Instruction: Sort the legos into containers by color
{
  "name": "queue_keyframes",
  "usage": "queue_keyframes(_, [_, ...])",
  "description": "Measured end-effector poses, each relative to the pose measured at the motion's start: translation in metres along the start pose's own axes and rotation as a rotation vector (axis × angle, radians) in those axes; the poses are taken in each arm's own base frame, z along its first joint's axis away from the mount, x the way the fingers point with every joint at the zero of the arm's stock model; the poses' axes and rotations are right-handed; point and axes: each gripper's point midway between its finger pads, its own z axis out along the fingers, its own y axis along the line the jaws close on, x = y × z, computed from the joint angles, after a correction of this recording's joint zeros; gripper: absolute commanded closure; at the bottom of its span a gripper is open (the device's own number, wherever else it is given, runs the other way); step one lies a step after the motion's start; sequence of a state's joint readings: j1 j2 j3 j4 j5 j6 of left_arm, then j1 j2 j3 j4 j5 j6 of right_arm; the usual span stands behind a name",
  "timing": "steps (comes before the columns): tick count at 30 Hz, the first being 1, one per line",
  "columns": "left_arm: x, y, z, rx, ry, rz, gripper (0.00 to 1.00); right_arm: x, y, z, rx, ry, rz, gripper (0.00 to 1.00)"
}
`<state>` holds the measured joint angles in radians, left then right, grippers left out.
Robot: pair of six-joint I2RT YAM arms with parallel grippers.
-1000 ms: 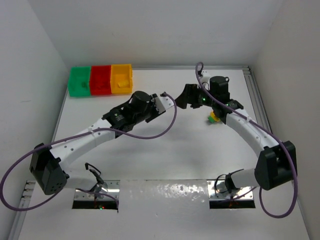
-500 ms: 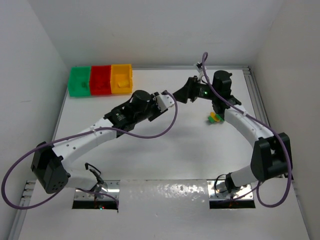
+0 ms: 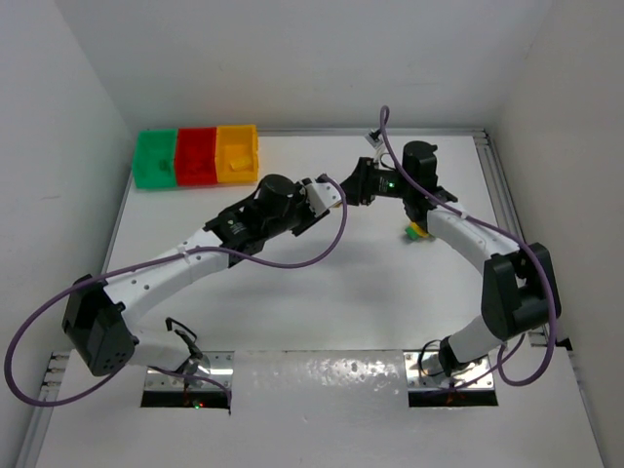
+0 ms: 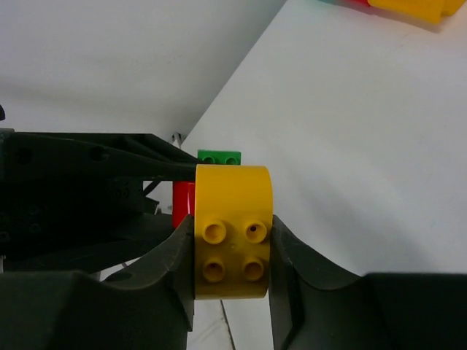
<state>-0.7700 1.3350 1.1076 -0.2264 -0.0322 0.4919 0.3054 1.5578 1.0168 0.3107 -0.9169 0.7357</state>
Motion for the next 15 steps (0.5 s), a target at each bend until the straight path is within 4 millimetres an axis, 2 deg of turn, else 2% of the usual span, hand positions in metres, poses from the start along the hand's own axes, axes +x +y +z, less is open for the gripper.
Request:
queue_keyframes(9, [0.009, -0.004, 0.003, 0.013, 0.01, -0.014, 1.0, 0.003, -0.006, -0.005, 0.041, -0.004, 0.007, 1.0])
queue_keyframes(11, [0.022, -0.007, 0.002, 0.029, 0.049, -0.036, 1.0, 0.0, -0.015, -0.012, 0.093, -0.024, -0.001, 1.0])
queue_keyframes(15, [0.056, -0.012, -0.002, 0.059, 0.149, -0.081, 1.0, -0.022, -0.041, -0.037, 0.212, -0.108, -0.014, 1.0])
